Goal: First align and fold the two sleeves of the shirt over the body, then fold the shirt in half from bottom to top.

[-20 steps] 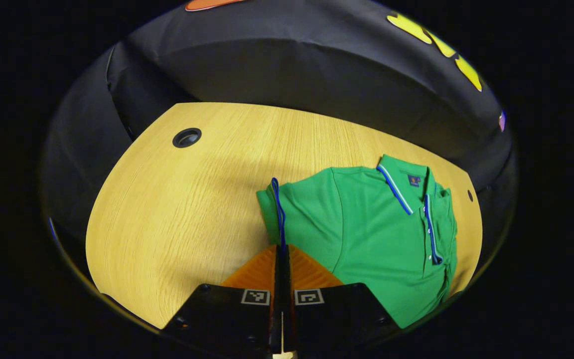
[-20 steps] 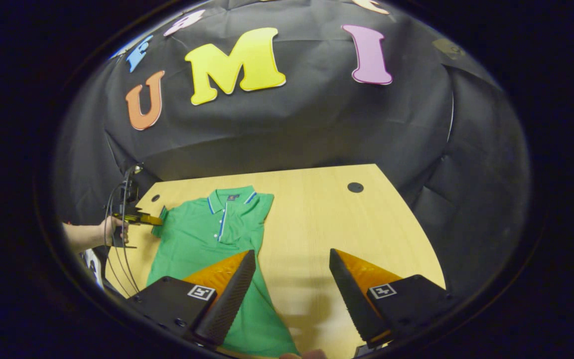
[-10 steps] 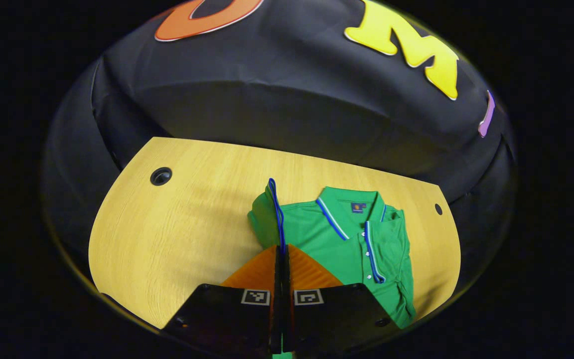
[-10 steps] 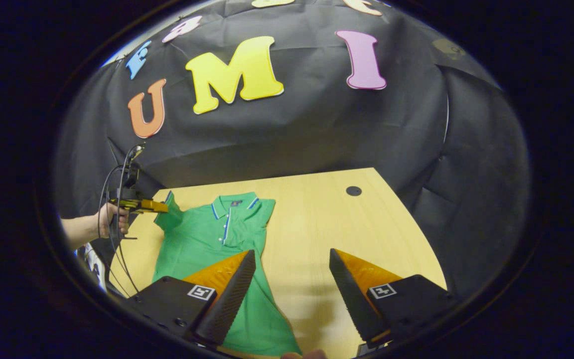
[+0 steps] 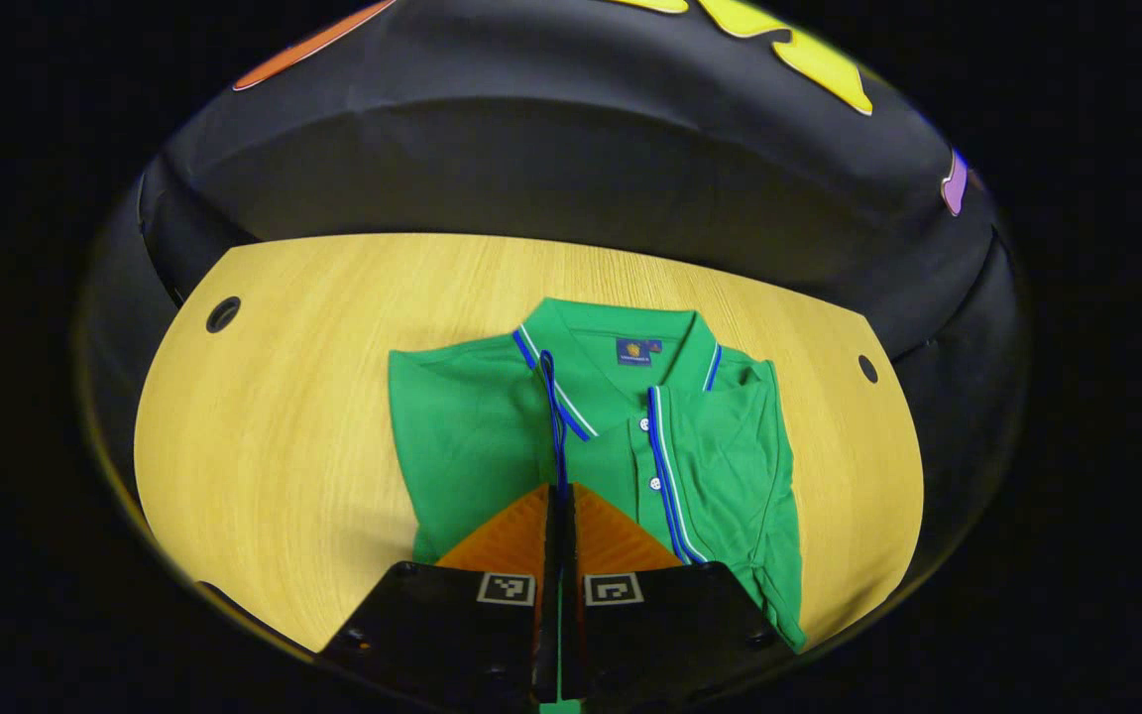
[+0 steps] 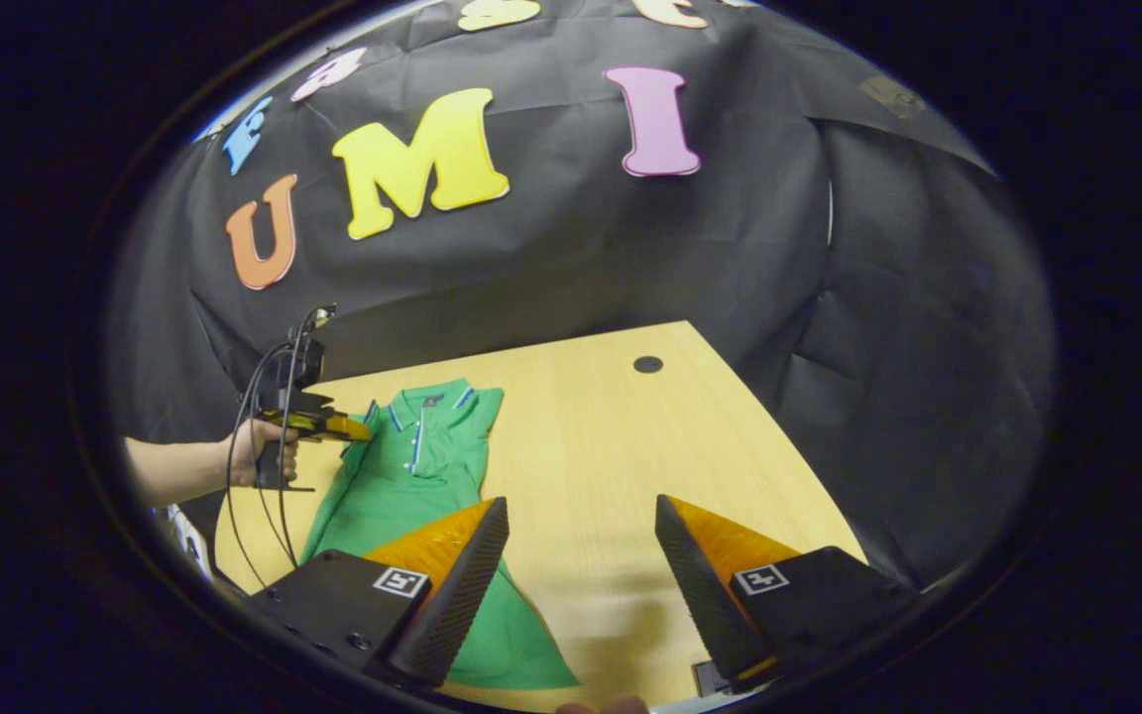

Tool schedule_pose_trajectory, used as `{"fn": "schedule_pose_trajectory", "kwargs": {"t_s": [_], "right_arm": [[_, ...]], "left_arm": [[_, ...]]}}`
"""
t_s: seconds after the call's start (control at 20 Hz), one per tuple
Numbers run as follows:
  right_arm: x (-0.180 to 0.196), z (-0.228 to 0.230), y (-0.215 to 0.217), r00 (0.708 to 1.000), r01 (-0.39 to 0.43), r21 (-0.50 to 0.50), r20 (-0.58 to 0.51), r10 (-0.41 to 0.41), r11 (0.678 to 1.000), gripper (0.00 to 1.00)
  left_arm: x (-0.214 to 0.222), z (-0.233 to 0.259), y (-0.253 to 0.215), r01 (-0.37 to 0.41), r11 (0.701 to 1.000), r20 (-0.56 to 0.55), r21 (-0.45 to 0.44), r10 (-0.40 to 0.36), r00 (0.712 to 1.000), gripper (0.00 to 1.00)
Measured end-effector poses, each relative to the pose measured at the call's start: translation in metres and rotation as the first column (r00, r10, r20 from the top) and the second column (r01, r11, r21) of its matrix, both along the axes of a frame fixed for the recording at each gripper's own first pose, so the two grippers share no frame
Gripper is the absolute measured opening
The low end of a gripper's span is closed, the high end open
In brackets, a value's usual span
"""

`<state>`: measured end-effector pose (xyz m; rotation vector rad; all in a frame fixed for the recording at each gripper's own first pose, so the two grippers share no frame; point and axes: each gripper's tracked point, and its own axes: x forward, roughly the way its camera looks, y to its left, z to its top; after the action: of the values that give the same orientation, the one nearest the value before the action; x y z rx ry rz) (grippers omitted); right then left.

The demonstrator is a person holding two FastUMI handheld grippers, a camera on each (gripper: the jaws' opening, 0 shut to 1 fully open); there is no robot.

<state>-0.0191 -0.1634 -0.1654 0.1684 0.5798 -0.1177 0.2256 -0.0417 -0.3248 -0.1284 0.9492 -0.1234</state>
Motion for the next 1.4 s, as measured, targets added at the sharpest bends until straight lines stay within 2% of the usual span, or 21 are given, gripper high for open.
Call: {"fn": "schedule_pose_trajectory", "kwargs": {"t_s": [0.15, 0.2, 0.25, 0.35, 0.4, 0.45, 0.5, 0.6, 0.65, 0.7, 0.85, 1.0, 1.1, 1.25, 1.35, 1.4], "right_arm": [[-0.008, -0.001, 0.000, 1.000, 0.008, 0.000, -0.003, -0.008, 1.000, 0.95], [-0.009, 0.000, 0.002, 1.000, 0.006, -0.003, -0.001, -0.006, 1.000, 0.95], [-0.008, 0.002, 0.004, 1.000, 0.001, -0.002, 0.003, -0.001, 1.000, 0.89], [-0.007, 0.004, 0.014, 1.000, -0.024, -0.010, 0.010, 0.024, 1.000, 0.89], [-0.009, 0.003, 0.024, 0.999, -0.040, -0.018, 0.013, 0.040, 0.999, 0.95], [-0.009, 0.005, 0.030, 0.998, -0.057, -0.023, 0.018, 0.057, 0.998, 0.95], [-0.008, 0.006, 0.036, 0.997, -0.076, -0.026, 0.022, 0.076, 0.997, 0.89], [-0.004, 0.007, 0.052, 0.991, -0.127, -0.041, 0.032, 0.129, 0.991, 0.89], [-0.004, 0.006, 0.060, 0.986, -0.161, -0.055, 0.034, 0.163, 0.985, 0.95], [-0.004, 0.003, 0.067, 0.980, -0.195, -0.077, 0.030, 0.198, 0.978, 0.95], [-0.011, -0.012, 0.082, 0.960, -0.278, -0.132, 0.003, 0.280, 0.952, 0.96], [-0.020, -0.031, 0.082, 0.952, -0.305, -0.160, -0.048, 0.301, 0.939, 0.96], [-0.032, -0.046, 0.084, 0.948, -0.315, -0.150, -0.085, 0.305, 0.937, 0.96], [-0.054, -0.071, 0.086, 0.938, -0.333, -0.129, -0.150, 0.314, 0.934, 0.96], [-0.067, -0.086, 0.085, 0.927, -0.352, -0.130, -0.186, 0.326, 0.927, 0.96], [-0.074, -0.096, 0.082, 0.922, -0.360, -0.139, -0.206, 0.329, 0.922, 0.89]], "left_arm": [[-0.004, -0.005, -0.011, 0.028, 1.000, -0.002, 0.005, -0.028, 1.000, 0.08], [-0.006, -0.005, -0.010, 0.030, 1.000, 0.000, 0.010, -0.030, 1.000, 0.12], [-0.008, -0.001, -0.009, 0.027, 1.000, 0.005, 0.010, -0.027, 1.000, 0.14], [-0.011, 0.010, -0.006, 0.021, 1.000, 0.030, 0.003, -0.021, 0.999, 0.29], [-0.015, 0.015, -0.004, 0.018, 1.000, 0.039, 0.000, -0.018, 0.999, 0.58], [-0.019, 0.021, -0.001, 0.017, 1.000, 0.049, 0.004, -0.017, 0.999, 0.64], [-0.025, 0.026, 0.002, 0.019, 1.000, 0.062, 0.009, -0.019, 0.998, 0.66], [-0.039, 0.040, 0.011, 0.034, 0.999, 0.103, 0.032, -0.037, 0.994, 0.72], [-0.049, 0.048, 0.017, 0.046, 0.998, 0.126, 0.048, -0.052, 0.991, 0.84], [-0.060, 0.053, 0.023, 0.059, 0.996, 0.143, 0.066, -0.068, 0.987, 0.78], [-0.107, 0.061, 0.046, 0.100, 0.983, 0.184, 0.153, -0.128, 0.975, 0.78], [-0.173, 0.052, 0.063, 0.140, 0.970, 0.165, 0.201, -0.174, 0.971, 0.98], [-0.214, 0.043, 0.072, 0.130, 0.975, 0.136, 0.178, -0.155, 0.978, 0.99], [-0.275, 0.030, 0.081, 0.088, 0.991, 0.088, 0.098, -0.096, 0.991, 0.99], [-0.305, 0.019, 0.088, 0.090, 0.993, 0.052, 0.070, -0.094, 0.994, 0.99], [-0.322, 0.010, 0.096, 0.098, 0.992, 0.033, 0.075, -0.101, 0.994, 0.99]]}}
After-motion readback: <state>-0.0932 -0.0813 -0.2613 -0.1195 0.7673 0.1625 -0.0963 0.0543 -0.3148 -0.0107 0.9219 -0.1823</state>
